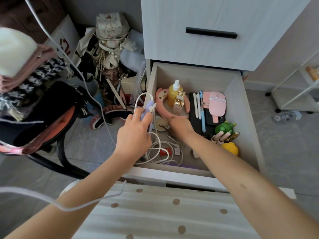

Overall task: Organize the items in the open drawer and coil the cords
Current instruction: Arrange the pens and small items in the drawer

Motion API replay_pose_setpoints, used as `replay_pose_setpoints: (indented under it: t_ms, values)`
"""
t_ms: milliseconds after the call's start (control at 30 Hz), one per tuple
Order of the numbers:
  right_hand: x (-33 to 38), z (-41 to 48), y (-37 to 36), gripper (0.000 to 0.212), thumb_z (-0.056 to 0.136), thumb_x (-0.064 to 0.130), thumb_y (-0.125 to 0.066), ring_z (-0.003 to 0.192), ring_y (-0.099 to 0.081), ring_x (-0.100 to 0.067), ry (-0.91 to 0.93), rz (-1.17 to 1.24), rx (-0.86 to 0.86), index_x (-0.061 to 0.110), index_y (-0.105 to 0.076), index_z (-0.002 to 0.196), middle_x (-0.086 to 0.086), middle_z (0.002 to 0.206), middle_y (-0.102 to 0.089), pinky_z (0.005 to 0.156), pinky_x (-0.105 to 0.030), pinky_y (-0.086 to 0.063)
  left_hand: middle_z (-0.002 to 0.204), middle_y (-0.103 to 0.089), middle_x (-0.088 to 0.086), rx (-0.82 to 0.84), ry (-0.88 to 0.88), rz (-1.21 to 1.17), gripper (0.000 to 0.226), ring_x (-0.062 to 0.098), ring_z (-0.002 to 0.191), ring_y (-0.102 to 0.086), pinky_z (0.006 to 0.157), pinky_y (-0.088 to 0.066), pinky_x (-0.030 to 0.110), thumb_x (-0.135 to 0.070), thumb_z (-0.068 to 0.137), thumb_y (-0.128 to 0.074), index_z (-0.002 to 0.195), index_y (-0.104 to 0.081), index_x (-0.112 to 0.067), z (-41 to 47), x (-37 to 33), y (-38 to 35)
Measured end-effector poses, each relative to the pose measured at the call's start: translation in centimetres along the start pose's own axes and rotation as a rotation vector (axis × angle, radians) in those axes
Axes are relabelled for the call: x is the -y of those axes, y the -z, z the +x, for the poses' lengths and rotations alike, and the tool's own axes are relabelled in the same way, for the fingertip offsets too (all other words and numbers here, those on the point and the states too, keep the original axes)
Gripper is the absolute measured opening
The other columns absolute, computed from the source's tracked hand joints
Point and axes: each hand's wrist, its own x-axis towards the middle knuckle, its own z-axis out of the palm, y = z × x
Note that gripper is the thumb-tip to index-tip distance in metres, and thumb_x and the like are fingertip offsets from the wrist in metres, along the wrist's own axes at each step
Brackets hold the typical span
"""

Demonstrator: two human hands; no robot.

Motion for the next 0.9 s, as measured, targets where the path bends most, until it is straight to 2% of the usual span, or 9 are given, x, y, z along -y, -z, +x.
replay_pose_setpoints:
  t_ms: [267,400,500,567,633,700,767,800,900]
  values:
    - [0.3,-0.3,0.2,0.032,0.088,-0.007,-0.043,0.081,-0.064,-0.027,0.041,-0.041,-0.017,0.006,-0.054,0.116,-0.008,0.110,-0.057,0.055,-0.031,-0.043,0.118,-0.049,0.011,0.000,-0.007,-0.007,0.041,0.030,0.082,-0.050,0.044,-0.036,0.028,-0.004,0.067,-0.063,0.105,-0.051,-0.011,0.0,0.1,-0.1]
    - [0.5,0.0,0.6,0.030,0.089,-0.005,-0.046,0.079,-0.063,-0.027,-0.023,0.046,-0.006,0.003,-0.054,0.117,-0.010,0.114,-0.049,0.050,-0.031,-0.039,0.118,-0.049,0.012,-0.001,-0.007,-0.004,0.043,0.031,0.083,-0.050,0.044,-0.036,0.028,-0.004,0.066,-0.064,0.106,-0.051,-0.010,0.0,0.1,0.0]
    - [0.1,0.3,0.8,0.026,0.089,0.001,-0.051,0.080,-0.062,-0.031,-0.079,0.140,0.037,0.004,-0.056,0.114,-0.010,0.112,-0.048,0.054,-0.033,-0.040,0.120,-0.049,0.012,0.002,-0.002,0.003,0.044,0.031,0.084,-0.050,0.044,-0.036,0.028,-0.004,0.067,-0.064,0.109,-0.051,-0.010,-0.1,0.0,0.0]
    - [-0.6,0.1,1.3,0.018,0.089,0.009,-0.055,0.084,-0.060,-0.030,-0.126,0.397,0.095,0.006,-0.059,0.106,-0.008,0.107,-0.051,0.059,-0.034,-0.042,0.121,-0.048,0.012,0.009,-0.002,0.008,0.044,0.031,0.085,-0.050,0.045,-0.035,0.029,-0.005,0.068,-0.064,0.110,-0.051,-0.010,-0.1,0.0,0.0]
    - [-1.8,-0.2,2.4,0.006,0.089,0.014,-0.057,0.076,-0.055,-0.021,-0.211,0.815,0.215,0.010,-0.058,0.085,-0.004,0.087,-0.053,0.061,-0.030,-0.040,0.123,-0.047,0.013,0.016,0.003,0.018,0.045,0.032,0.087,-0.050,0.046,-0.035,0.029,-0.005,0.069,-0.063,0.112,-0.051,-0.010,0.0,0.0,0.1]
    - [-3.3,-0.9,4.1,0.012,0.090,0.013,-0.056,0.068,-0.048,-0.013,-0.310,1.106,0.320,0.012,-0.053,0.078,-0.002,0.075,-0.050,0.056,-0.024,-0.036,0.125,-0.047,0.013,0.022,0.007,0.024,0.045,0.033,0.088,-0.051,0.047,-0.036,0.029,-0.005,0.069,-0.064,0.112,-0.051,-0.010,-0.1,0.0,0.2]
    - [-4.8,-1.9,5.5,0.006,0.090,0.009,-0.053,0.069,-0.051,-0.009,-0.437,1.364,0.329,0.013,-0.057,0.087,-0.005,0.085,-0.059,0.051,-0.018,-0.037,0.125,-0.046,0.014,0.029,0.008,0.029,0.046,0.034,0.089,-0.051,0.047,-0.036,0.030,-0.005,0.069,-0.064,0.113,-0.050,-0.010,-0.1,0.0,0.2]
    - [-5.7,-2.5,6.0,0.011,0.090,0.004,-0.050,0.071,-0.055,-0.008,-0.488,1.516,0.308,0.014,-0.056,0.090,-0.006,0.094,-0.064,0.052,-0.017,-0.040,0.126,-0.046,0.014,0.030,0.009,0.027,0.046,0.034,0.089,-0.051,0.047,-0.036,0.030,-0.006,0.070,-0.064,0.113,-0.050,-0.010,-0.1,-0.1,0.3]
    - [-7.5,-3.8,7.1,0.026,0.089,-0.007,-0.035,0.094,-0.063,-0.010,-0.469,1.866,0.289,0.013,-0.051,0.089,-0.003,0.114,-0.068,0.076,-0.023,-0.047,0.127,-0.045,0.014,0.037,0.019,0.025,0.045,0.034,0.091,-0.050,0.048,-0.038,0.032,-0.006,0.071,-0.063,0.114,-0.050,-0.010,-0.2,-0.3,0.5]
